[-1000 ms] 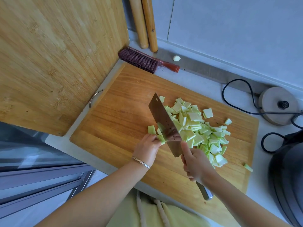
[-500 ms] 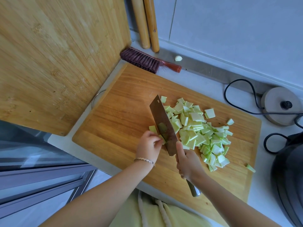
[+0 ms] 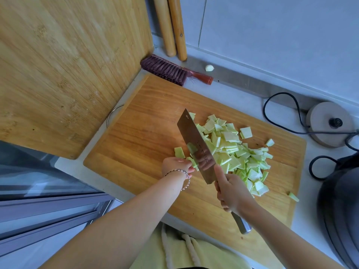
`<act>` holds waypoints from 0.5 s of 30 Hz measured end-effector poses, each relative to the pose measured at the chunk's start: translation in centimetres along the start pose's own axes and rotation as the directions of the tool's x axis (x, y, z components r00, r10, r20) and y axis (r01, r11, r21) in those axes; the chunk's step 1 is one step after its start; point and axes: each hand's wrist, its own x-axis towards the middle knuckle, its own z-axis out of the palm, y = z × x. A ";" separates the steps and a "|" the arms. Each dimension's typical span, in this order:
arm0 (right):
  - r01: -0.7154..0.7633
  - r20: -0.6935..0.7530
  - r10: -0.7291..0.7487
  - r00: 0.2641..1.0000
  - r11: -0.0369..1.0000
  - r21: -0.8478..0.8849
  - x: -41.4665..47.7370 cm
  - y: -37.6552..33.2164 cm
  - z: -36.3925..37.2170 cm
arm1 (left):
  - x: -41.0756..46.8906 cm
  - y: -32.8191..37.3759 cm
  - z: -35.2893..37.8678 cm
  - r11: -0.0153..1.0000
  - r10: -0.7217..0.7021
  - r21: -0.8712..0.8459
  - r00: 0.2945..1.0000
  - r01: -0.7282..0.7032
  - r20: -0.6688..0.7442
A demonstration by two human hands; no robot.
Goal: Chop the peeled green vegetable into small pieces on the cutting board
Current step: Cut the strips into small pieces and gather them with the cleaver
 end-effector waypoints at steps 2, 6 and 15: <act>0.005 0.003 -0.005 1.000 1.000 -0.014 -0.1 -0.1 0.0 | 0.1 -0.1 0.1 1.000 0.008 0.006 1.000 -0.008 -0.028; 0.005 0.018 -0.003 1.000 0.998 -0.070 0.0 -0.1 0.2 | 0.6 -0.4 0.1 0.999 0.023 0.030 0.999 -0.022 -0.037; -0.043 0.025 0.046 0.999 0.993 -0.114 -0.9 1.7 0.3 | 1.1 -0.8 -0.4 0.977 0.113 0.190 0.992 -0.100 -0.058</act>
